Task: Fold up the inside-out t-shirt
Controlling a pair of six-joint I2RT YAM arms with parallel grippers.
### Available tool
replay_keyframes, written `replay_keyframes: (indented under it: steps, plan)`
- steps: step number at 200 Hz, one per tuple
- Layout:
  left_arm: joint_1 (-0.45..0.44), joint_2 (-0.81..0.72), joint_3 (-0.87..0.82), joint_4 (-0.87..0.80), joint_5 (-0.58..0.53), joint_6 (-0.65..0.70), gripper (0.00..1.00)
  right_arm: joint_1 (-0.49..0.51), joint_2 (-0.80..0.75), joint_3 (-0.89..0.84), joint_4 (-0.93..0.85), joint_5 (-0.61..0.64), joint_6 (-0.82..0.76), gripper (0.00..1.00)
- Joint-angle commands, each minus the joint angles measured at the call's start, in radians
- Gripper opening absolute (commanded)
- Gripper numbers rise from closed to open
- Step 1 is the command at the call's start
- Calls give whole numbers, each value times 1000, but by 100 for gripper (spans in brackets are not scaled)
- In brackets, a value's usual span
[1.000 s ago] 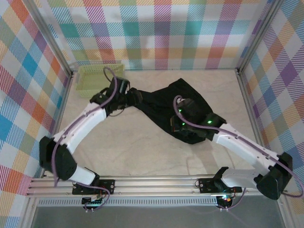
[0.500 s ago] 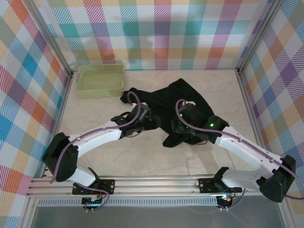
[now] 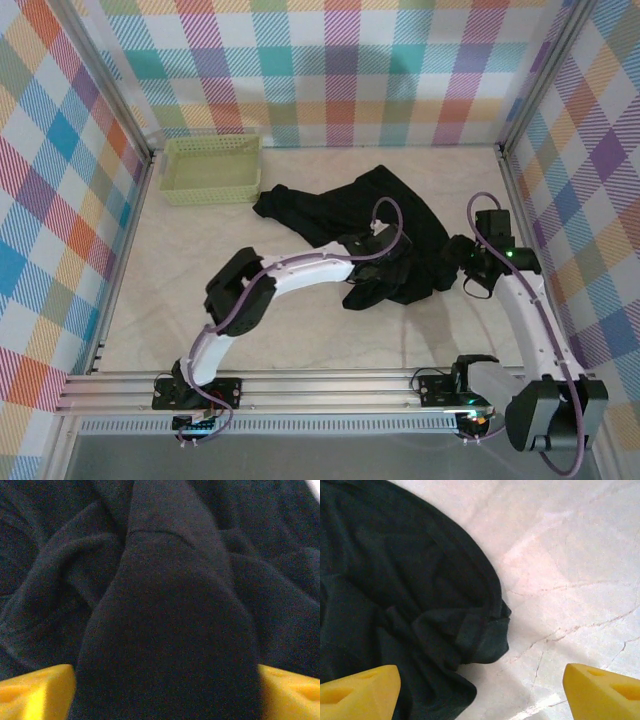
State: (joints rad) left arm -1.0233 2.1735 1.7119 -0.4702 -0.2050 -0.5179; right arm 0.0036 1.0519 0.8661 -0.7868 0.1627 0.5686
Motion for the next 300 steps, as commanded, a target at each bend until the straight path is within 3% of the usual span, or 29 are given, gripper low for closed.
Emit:
replay_keyframes:
  steps: [1,16,25,47,76,107,134,175,240,280,300]
  plan:
    - [6,53,54,-143,-67,30,61,-14,44,-28,58,-77,2,85]
    - [21,29,10,-142,-87,12,15,-14,66,-49,89,-93,3,84]
    - [35,-21,-53,-117,-107,-5,0,-14,79,-59,102,-102,2,83]
    - [62,-238,-311,-8,-190,-55,0,4,119,-64,128,-151,-26,79]
    - [99,-475,-562,53,-225,-121,0,173,189,-49,139,-126,-34,77]
    - [116,-542,-673,64,-220,-168,0,380,249,-31,136,-124,14,78]
    - [120,-546,-690,55,-249,-202,0,474,301,-36,77,-57,71,73]
    - [180,-579,-703,2,-299,-263,0,521,325,-78,49,4,108,68]
    - [300,-734,-780,-50,-331,-286,0,556,349,-93,39,70,119,70]
    - [328,-810,-841,-73,-355,-304,0,555,356,-83,10,184,144,62]
    - [353,-848,-883,-25,-290,-283,0,559,288,-65,21,173,124,63]
